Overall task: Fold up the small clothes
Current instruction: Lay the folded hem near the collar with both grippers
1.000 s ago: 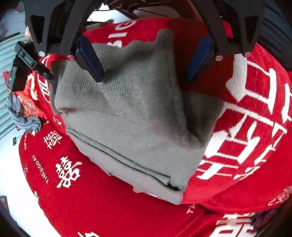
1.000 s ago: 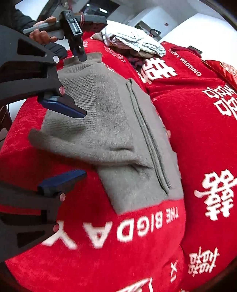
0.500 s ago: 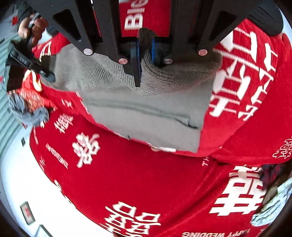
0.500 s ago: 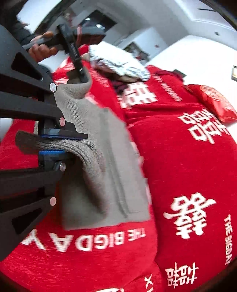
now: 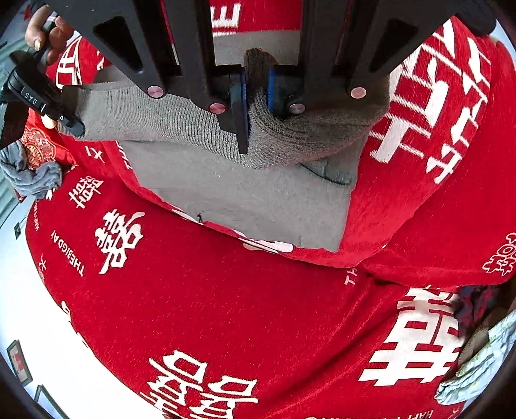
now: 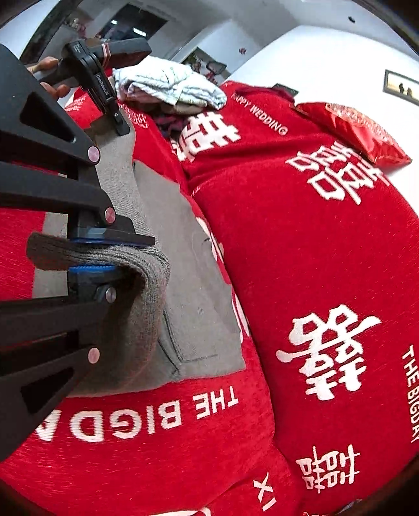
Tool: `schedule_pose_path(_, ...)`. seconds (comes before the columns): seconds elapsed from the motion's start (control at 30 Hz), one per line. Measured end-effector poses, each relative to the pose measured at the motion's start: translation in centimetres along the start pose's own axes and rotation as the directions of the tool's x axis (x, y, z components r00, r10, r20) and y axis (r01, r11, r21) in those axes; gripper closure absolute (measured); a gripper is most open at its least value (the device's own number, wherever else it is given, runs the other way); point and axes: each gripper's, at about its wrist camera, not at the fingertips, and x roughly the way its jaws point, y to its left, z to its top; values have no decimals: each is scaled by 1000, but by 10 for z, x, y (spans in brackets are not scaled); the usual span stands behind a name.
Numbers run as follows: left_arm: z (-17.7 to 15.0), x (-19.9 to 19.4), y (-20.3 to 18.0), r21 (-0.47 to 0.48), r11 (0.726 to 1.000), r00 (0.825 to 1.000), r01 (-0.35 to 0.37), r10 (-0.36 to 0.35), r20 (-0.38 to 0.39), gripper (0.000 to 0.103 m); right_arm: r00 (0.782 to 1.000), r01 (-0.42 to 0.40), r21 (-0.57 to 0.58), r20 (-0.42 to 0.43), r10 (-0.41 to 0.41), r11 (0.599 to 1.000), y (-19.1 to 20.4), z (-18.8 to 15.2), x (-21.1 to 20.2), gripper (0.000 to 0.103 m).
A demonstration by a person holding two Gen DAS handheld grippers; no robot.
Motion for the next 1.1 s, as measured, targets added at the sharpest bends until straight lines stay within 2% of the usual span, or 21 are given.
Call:
schedule_pose_path(0.37, 23, 26, 2, -9, 1000, 1000, -20, 20, -24, 93, 998, 47, -10, -44, -47, 999, -2, 24, 29, 94)
schedule_pose_path(0.77, 57, 57, -17, 48, 997, 997, -61, 63, -40, 93, 993, 85, 14, -81, -84, 996, -18, 54, 66, 93)
schedule_pose_path(1.1, 83, 87, -19, 50, 995, 994, -85, 88, -61, 93, 990, 104, 22, -96, -101, 994, -20, 81, 94, 93)
